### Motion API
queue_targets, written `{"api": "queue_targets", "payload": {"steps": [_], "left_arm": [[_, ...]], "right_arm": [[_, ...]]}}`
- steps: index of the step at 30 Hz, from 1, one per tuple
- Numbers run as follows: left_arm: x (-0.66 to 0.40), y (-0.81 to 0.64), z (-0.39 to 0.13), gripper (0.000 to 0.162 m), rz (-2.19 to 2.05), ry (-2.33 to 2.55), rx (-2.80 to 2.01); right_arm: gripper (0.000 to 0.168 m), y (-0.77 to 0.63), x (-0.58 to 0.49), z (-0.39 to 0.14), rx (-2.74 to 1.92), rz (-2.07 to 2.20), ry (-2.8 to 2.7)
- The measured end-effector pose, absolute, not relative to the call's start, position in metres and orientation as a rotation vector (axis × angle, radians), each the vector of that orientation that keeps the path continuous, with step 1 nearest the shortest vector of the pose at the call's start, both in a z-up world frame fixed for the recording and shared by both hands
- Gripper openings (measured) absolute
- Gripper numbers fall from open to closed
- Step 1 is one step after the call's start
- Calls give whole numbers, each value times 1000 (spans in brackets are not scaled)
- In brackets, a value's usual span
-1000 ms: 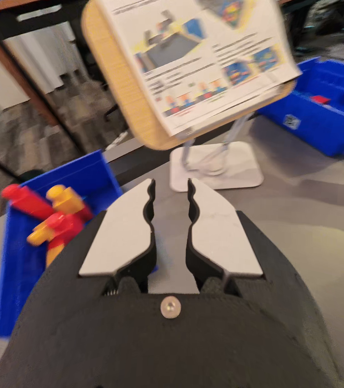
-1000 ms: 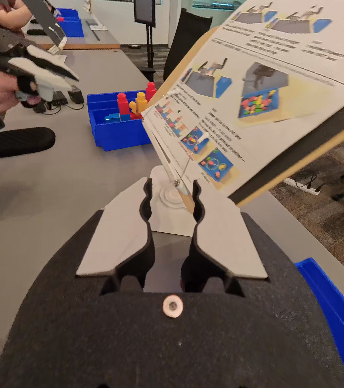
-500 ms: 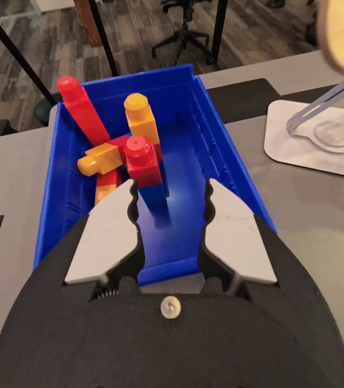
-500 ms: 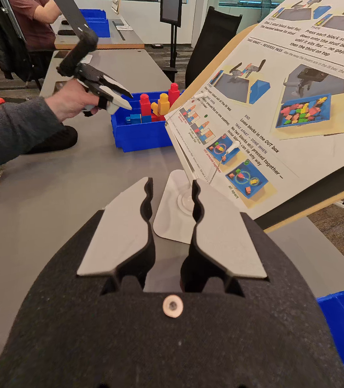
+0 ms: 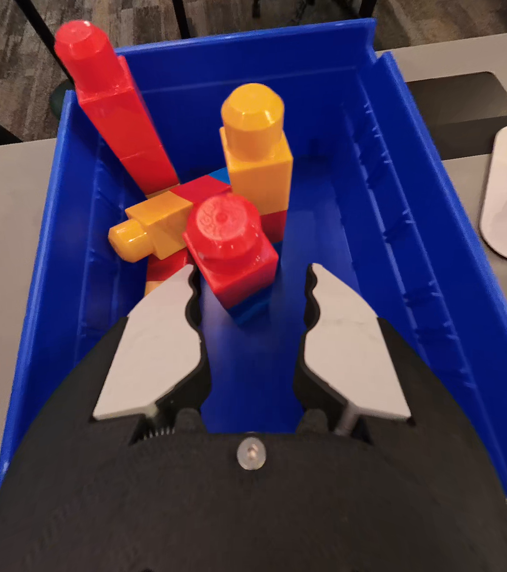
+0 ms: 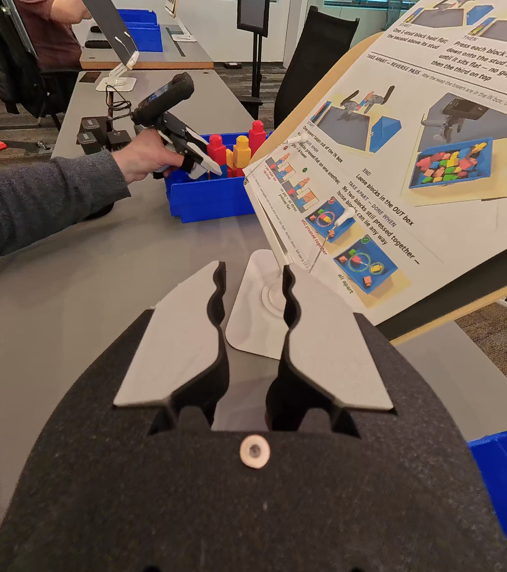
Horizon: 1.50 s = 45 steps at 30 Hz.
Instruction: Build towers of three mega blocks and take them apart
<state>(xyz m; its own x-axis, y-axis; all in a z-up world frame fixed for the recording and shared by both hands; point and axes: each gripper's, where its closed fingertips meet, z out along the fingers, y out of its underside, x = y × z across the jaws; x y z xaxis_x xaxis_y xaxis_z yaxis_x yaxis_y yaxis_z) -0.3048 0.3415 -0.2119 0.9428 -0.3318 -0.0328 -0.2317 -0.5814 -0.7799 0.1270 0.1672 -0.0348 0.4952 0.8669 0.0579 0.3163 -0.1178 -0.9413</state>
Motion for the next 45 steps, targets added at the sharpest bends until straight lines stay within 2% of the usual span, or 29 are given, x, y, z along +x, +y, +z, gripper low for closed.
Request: {"api": "queue_targets", "payload": {"steps": [2, 5, 11, 14, 23, 27, 31, 37, 40, 45], "left_arm": [[-307, 345, -215, 60, -128, 378, -2221], [-310, 346, -218, 43, -103, 364, -2232], [-309, 338, -206, 42, -144, 365, -2194], [-295, 318, -177, 42, -185, 449, -2128], [-150, 187, -69, 41, -442, 1135, -1889], [-70, 130, -61, 41, -599, 1445, -1767], [-19, 93, -73, 41, -661, 1671, -1691], [12, 72, -81, 41, -697, 1809, -1648], [17, 67, -81, 40, -716, 1840, -1632], [22, 64, -80, 40, -733, 1851, -1625]], "right_arm": [[35, 167, 127, -34, -1677, 646, -1022], [35, 167, 126, -34, -1676, 647, -1021], [34, 163, 121, -34, -1663, 665, -1044], [35, 153, 107, -28, -1603, 716, -1087], [48, 104, 40, -15, -1387, 988, -1240], [57, 84, 14, -13, -1302, 1080, -1279], [59, 73, -1, -17, -1264, 1132, -1316], [49, 64, -6, -30, -1268, 1170, -1405], [33, 65, -3, -29, -1269, 1172, -1399], [30, 63, 2, -27, -1258, 1140, -1425]]}}
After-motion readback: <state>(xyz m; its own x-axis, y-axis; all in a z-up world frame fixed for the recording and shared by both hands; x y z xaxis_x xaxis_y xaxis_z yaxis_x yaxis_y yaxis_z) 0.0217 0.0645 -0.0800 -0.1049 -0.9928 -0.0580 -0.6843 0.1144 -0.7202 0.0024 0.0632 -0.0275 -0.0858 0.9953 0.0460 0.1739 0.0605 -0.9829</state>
